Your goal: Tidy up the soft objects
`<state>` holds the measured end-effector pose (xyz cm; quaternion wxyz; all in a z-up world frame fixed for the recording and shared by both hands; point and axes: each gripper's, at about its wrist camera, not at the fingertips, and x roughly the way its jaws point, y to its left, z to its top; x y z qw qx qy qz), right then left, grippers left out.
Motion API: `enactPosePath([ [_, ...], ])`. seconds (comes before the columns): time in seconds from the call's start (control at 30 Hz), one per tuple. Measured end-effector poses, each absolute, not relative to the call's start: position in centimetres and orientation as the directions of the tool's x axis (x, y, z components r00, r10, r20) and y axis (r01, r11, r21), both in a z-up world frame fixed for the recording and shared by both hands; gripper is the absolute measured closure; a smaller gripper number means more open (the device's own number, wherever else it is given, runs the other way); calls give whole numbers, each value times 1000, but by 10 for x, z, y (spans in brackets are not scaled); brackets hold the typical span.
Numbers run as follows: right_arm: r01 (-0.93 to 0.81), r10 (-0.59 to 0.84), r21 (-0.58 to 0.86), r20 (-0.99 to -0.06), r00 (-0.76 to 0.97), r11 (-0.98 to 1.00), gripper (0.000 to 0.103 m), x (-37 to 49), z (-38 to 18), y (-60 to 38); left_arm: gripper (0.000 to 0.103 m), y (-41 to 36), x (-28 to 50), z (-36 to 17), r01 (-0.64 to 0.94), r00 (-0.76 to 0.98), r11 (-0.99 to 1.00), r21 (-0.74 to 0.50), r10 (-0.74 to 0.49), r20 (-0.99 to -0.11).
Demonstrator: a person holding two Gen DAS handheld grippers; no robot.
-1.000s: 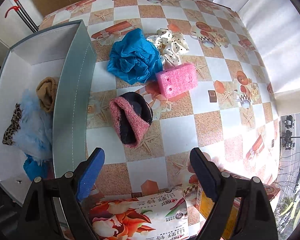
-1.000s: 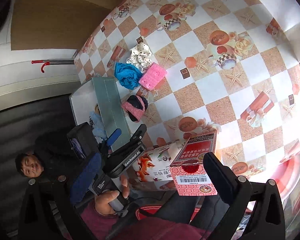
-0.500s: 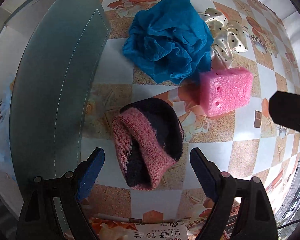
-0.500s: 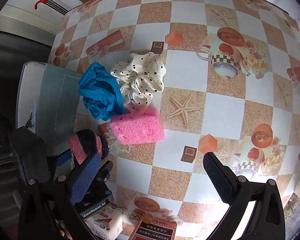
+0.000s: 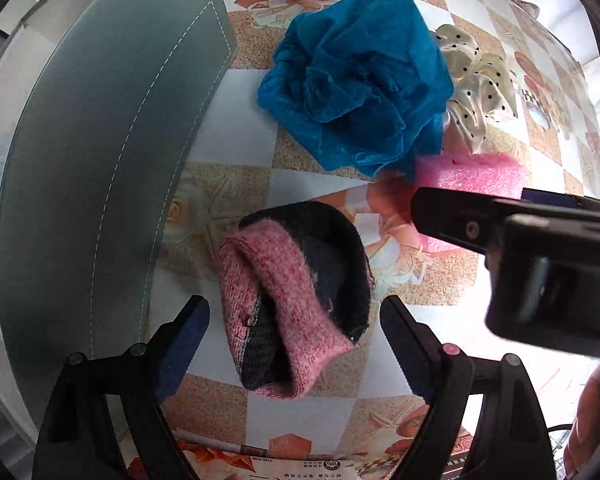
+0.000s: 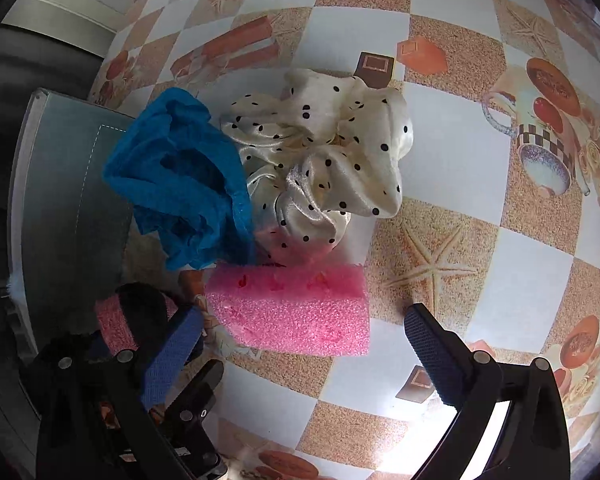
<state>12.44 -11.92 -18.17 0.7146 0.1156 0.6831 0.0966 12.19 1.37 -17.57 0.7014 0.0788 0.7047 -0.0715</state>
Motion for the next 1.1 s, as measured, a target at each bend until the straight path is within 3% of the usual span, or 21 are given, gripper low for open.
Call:
enactPosePath([
  [0.03,3,256,257,-965,60,966,30,123,-179,-117,14,13,123,-176,212,-4,977,12,13,-1000],
  [0.23,72,301,306,-951,69,949,31,114,-172,-137,15,-5,125,-183,225,-20,974,17,22,-1000],
  [0.33,101,319,329,-942,100,939,31,101,-158,-152,39,-13,129,-178,252,-12,968,-10,-7,-1000],
  [0.4,114,311,323,-943,116,939,31,91,-148,-164,69,-22,130,-173,299,-8,954,-17,-15,-1000],
  [0.47,138,312,329,-941,131,934,31,79,-139,-175,77,-30,127,-170,347,-10,938,-20,-17,-1000],
  [1.1,318,294,365,-922,250,875,31,-60,-48,-211,78,-39,29,-48,659,89,751,-41,-132,-987],
])
